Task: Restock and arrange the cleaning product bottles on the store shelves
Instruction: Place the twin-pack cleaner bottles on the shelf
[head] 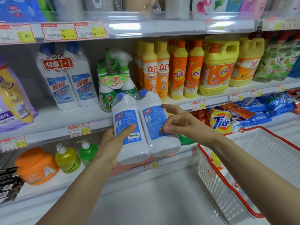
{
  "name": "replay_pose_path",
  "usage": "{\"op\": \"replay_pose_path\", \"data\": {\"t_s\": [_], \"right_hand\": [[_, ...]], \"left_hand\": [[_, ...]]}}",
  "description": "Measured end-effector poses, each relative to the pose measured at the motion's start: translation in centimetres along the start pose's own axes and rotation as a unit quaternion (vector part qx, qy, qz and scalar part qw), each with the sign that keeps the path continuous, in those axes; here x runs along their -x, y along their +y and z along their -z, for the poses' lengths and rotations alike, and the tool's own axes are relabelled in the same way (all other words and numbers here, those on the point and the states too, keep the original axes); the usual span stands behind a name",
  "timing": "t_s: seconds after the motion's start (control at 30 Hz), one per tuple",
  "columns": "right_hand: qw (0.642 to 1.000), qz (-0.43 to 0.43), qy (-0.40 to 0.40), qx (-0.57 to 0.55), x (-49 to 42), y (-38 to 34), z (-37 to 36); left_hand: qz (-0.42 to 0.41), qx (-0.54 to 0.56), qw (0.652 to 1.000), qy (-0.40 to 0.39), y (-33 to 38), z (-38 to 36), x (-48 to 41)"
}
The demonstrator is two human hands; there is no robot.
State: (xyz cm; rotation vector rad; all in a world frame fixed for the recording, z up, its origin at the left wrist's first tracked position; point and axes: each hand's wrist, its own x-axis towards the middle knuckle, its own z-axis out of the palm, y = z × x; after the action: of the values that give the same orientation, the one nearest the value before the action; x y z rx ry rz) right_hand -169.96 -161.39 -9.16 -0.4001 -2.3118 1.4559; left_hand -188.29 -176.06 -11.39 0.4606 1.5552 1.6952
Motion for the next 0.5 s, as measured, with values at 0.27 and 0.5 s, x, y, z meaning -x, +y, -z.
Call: {"op": "replay_pose_path", "data": {"t_s": [0.27, 0.5], "right_hand": [[0.996, 0.018, -0.064, 0.056, 0.5, 0.8, -0.4], [0.999, 0.013, 0.014, -0.041, 0.5, 2.6, -0.4]], "left_hand": [[-0.002, 0.007, 1.000, 0.002, -0.1, -0.3, -0.3], [-0.014, -0.005, 1.000, -0.001, -0.7, -0.9, -0.7]]}}
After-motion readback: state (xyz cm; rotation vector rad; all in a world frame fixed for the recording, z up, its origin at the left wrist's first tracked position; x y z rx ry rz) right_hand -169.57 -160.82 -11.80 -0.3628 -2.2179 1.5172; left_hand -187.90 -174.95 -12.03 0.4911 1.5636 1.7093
